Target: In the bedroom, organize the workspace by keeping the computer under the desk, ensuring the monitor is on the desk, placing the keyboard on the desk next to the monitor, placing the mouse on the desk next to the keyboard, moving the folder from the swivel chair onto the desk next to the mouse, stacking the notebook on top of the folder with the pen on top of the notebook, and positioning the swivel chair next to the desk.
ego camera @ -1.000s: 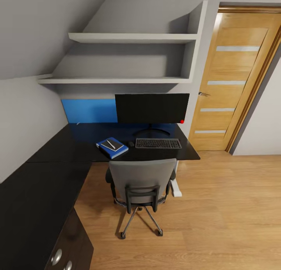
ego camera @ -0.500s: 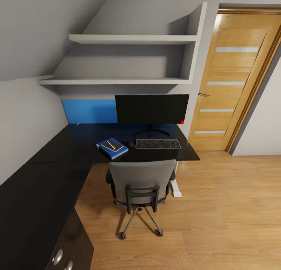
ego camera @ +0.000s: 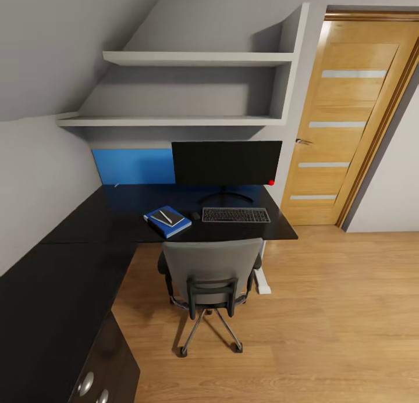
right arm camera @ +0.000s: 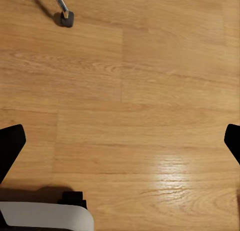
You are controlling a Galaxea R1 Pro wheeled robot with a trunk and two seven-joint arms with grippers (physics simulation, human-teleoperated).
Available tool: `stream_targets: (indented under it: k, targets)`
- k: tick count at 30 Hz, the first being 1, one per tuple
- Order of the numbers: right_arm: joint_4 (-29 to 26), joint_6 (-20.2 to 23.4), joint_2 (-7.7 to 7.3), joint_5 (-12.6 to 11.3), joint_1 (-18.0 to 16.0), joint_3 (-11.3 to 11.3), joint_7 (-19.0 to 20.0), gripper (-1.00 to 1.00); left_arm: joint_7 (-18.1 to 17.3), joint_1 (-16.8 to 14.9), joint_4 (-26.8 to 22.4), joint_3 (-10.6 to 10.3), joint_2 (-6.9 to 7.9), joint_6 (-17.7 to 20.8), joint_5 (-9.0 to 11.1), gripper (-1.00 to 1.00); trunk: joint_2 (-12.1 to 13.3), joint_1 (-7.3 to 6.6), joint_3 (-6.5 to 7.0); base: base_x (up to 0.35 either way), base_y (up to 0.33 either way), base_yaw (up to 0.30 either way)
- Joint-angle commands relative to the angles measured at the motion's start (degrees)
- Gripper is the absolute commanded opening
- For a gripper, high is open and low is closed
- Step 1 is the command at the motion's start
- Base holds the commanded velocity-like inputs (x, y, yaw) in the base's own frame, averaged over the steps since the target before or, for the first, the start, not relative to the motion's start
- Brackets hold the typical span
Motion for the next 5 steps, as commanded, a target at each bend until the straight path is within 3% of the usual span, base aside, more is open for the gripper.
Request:
stream_targets:
  k: [1,5]
  targets:
    - [0.0,0.0,-0.01,-0.1,0.0,0.5,-0.4,1.0,0.6,0.0,-0.1,-0.5,0.02,0.0,0.0,1.0,0.0,0.01,-0.06,0.0,0.0,0.0]
    - [0.0,0.0,-0.01,-0.1,0.0,0.5,-0.4,1.0,0.6,0.0,-0.1,-0.6,-0.03,0.0,0.0,1.0,0.0,0.01,-0.06,0.0,0.0,0.0]
